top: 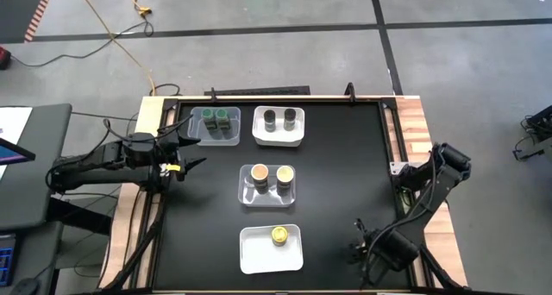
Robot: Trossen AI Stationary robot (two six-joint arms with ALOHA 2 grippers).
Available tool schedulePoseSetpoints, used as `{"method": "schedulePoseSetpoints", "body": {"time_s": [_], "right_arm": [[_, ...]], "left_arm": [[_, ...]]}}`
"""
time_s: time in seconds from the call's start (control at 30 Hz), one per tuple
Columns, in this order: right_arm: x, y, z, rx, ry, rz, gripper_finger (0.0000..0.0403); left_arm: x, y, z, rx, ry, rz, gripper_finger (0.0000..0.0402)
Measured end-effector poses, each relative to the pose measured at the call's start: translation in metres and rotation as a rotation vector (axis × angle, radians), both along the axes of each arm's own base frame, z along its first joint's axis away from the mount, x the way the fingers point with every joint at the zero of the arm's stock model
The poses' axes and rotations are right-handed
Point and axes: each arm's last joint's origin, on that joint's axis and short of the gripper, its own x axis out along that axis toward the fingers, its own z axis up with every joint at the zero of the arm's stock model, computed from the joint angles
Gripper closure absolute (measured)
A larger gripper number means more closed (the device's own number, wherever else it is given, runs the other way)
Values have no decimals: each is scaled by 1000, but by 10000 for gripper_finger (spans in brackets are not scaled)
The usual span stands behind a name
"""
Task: Sort spices by type
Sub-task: Put the yellow seasoning bottle into the bottom white bin
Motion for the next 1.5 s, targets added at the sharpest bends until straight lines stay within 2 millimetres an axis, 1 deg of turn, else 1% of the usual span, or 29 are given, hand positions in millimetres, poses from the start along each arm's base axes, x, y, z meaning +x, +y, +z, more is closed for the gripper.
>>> {"method": "schedulePoseSetpoints", "body": {"time_s": [0.17, 0.23, 0.4, 0.5, 0.8, 0.97, 1.07, 1.2, 1.5], "right_arm": [[0, 0, 0, 0, -1, 9, 14], [0, 0, 0, -2, 2, 38, 7], [-1, 1, 0, -3, 2, 60, 25], [-3, 3, -2, -7, -1, 87, 29], [-9, 5, -36, -6, 1, 80, 31], [-11, 4, -44, 3, 29, 75, 31], [-10, 6, -47, 52, 40, 75, 33], [-12, 9, -53, 80, 47, 55, 54], [-11, 7, -53, 74, 52, 2, 157]], "left_arm": [[0, 0, 0, 0, 0, 0, 68], [0, 0, 0, 0, 0, 0, 68], [0, 0, 0, 0, 0, 0, 68], [0, 0, 0, 0, 0, 0, 68], [0, 0, 0, 0, 0, 0, 68], [0, 0, 0, 0, 0, 0, 68], [0, 0, 0, 0, 0, 0, 68], [0, 0, 0, 0, 0, 0, 68], [0, 0, 0, 0, 0, 0, 68]]}}
